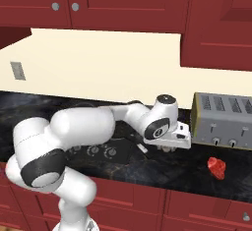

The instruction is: Place both pans onto different burners. Then place the garlic and the steak on different pans.

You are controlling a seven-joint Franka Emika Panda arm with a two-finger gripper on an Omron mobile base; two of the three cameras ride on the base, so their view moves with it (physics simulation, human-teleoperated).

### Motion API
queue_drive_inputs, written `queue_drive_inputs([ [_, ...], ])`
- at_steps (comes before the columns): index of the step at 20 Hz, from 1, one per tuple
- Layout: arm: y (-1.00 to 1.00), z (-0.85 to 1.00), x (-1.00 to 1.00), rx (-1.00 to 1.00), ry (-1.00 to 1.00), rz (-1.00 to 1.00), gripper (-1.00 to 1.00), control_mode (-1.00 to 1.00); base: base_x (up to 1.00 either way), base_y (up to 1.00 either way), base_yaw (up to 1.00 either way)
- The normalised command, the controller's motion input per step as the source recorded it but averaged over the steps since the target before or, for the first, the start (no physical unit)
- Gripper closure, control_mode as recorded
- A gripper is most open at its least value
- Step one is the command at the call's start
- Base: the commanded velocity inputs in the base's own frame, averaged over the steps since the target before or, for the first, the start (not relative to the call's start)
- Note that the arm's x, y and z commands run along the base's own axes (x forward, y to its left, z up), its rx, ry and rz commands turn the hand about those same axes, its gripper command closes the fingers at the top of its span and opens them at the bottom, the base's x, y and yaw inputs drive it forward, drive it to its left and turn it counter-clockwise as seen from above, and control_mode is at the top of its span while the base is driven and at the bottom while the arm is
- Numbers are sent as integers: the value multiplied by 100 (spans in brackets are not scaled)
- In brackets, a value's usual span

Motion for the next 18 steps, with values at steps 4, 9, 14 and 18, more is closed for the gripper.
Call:
queue_drive_inputs([
  [4,100,43,0,-4,0,0,100,-100,0,0,0],
  [9,80,40,0,2,-9,0,100,-100,0,0,0],
  [14,57,50,0,11,-12,0,100,-100,0,0,0],
  [18,58,55,2,11,-10,0,100,-100,0,0,0],
])
